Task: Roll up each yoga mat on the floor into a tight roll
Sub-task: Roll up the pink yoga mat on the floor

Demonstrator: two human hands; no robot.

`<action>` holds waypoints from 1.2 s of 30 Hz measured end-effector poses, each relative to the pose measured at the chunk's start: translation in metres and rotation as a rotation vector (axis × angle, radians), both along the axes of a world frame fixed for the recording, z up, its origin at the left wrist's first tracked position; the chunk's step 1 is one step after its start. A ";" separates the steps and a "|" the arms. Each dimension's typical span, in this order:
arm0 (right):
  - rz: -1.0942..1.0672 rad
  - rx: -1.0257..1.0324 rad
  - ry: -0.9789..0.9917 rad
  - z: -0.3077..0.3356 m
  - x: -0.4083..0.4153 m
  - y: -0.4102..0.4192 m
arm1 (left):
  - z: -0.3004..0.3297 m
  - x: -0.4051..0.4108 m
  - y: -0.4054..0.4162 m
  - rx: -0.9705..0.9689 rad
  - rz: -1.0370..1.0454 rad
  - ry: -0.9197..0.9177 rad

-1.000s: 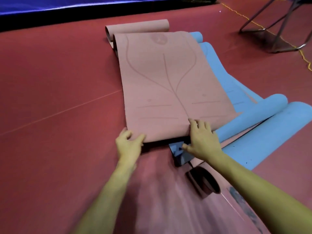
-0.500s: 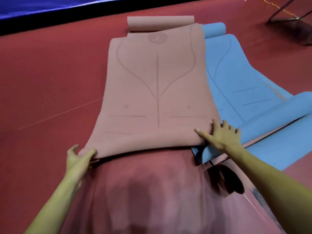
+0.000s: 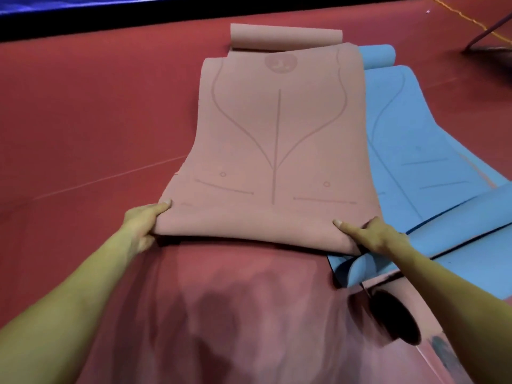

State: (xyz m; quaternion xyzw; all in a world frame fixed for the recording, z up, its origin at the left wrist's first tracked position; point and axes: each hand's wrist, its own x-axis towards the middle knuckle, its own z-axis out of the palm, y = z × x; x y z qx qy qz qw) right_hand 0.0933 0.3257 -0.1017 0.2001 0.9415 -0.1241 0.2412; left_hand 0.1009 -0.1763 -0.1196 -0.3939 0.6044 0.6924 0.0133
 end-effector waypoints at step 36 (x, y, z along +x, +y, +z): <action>0.118 -0.265 0.299 -0.036 -0.016 -0.088 | -0.035 0.041 -0.108 -0.762 -0.355 -0.191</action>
